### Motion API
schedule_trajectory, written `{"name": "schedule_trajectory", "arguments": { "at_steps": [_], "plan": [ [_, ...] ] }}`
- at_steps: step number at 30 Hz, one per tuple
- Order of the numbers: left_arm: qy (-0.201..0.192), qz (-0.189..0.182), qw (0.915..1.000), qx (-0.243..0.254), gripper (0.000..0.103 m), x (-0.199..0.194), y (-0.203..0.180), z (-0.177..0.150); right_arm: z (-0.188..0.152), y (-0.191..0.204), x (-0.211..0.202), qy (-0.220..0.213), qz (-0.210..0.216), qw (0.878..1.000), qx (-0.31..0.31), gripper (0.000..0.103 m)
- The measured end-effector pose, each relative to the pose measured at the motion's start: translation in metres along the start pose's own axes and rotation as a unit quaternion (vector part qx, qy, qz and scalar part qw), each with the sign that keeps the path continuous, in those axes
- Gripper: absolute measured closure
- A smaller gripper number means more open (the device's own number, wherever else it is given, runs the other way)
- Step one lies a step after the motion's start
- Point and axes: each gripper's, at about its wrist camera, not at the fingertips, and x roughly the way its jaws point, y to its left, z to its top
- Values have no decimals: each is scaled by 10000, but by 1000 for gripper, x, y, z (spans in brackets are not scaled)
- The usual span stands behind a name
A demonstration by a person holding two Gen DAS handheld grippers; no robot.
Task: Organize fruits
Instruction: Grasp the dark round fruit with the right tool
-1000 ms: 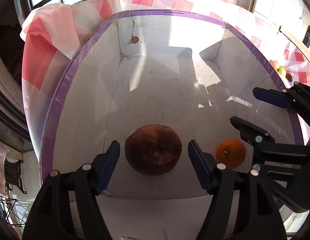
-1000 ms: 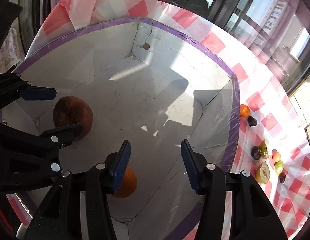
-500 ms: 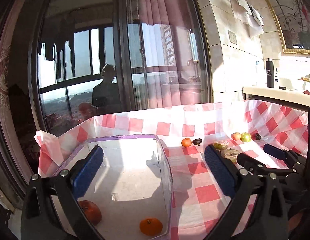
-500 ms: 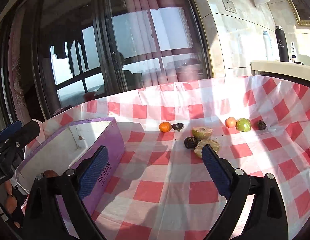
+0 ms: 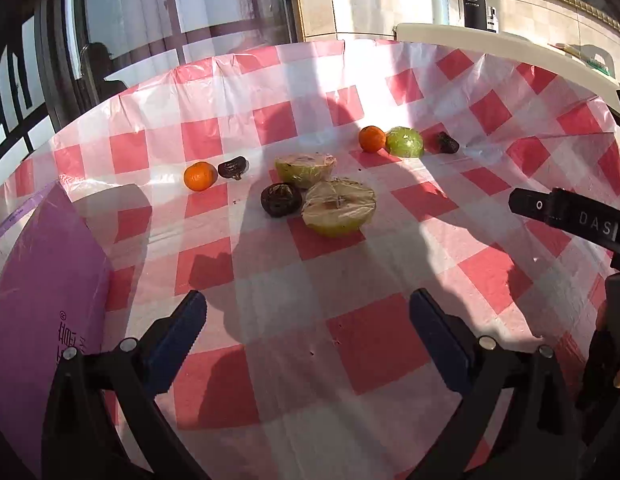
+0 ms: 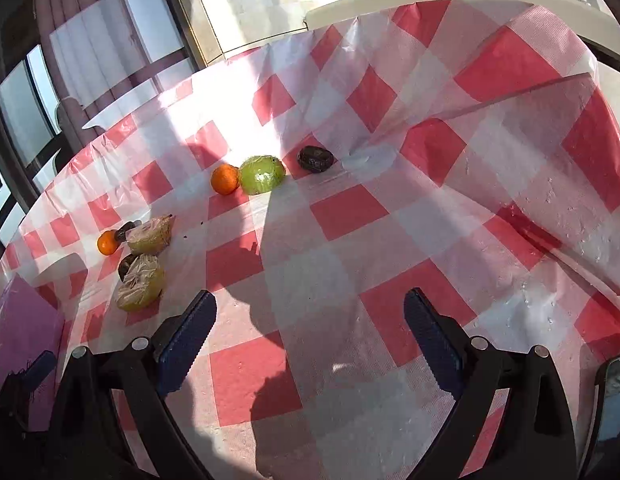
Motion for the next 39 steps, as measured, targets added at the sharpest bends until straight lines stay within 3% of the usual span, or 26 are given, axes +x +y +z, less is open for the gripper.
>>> {"name": "schedule_trajectory", "arguments": {
  "at_steps": [2, 4, 6, 8, 11, 16, 19, 22, 25, 27, 33, 36, 39],
  "plan": [
    [336, -235, 9986, -325, 2, 18, 9, 5, 14, 0, 15, 1, -131, 9999, -60, 11],
    [312, -586, 9950, -747, 2, 22, 22, 8, 29, -1, 31, -9, -189, 9998, -92, 11],
    [462, -1010, 9872, -1147, 2, 31, 36, 5, 44, -1, 49, 48, -154, 9998, -98, 11],
    [504, -1281, 9794, -1475, 2, 36, 46, 3, 59, -1, 68, 104, -152, 9998, -85, 20],
    [309, -1333, 9775, -1604, 2, 30, 51, 1, 81, -1, 96, 224, -154, 9996, -38, 31],
    [350, -1376, 9765, -1623, 2, 31, 51, 2, 109, 0, 133, 337, -197, 9992, 111, 42],
    [342, -1446, 9743, -1694, 2, 32, 53, 3, 119, 3, 151, 529, -481, 9974, 100, 48],
    [345, -1442, 9726, -1790, 2, 33, 54, 3, 122, 19, 162, 665, -945, 9928, -308, 47],
    [331, -1453, 9718, -1827, 2, 32, 54, 2, 115, 29, 158, 681, -1173, 9892, -564, 65],
    [329, -1426, 9721, -1831, 2, 32, 54, 1, 105, 24, 143, 635, -955, 9927, -384, 65],
    [337, -1402, 9725, -1832, 2, 32, 53, 3, 43, 16, 64, 318, 435, 9985, -74, 65],
    [336, -1424, 9714, -1870, 2, 33, 54, 3, 17, 17, 36, 164, 732, 9972, -10, 65],
    [345, -1427, 9710, -1885, 2, 33, 55, 4, 11, 19, 22, -73, 878, 9961, 102, 65]
  ]
}}
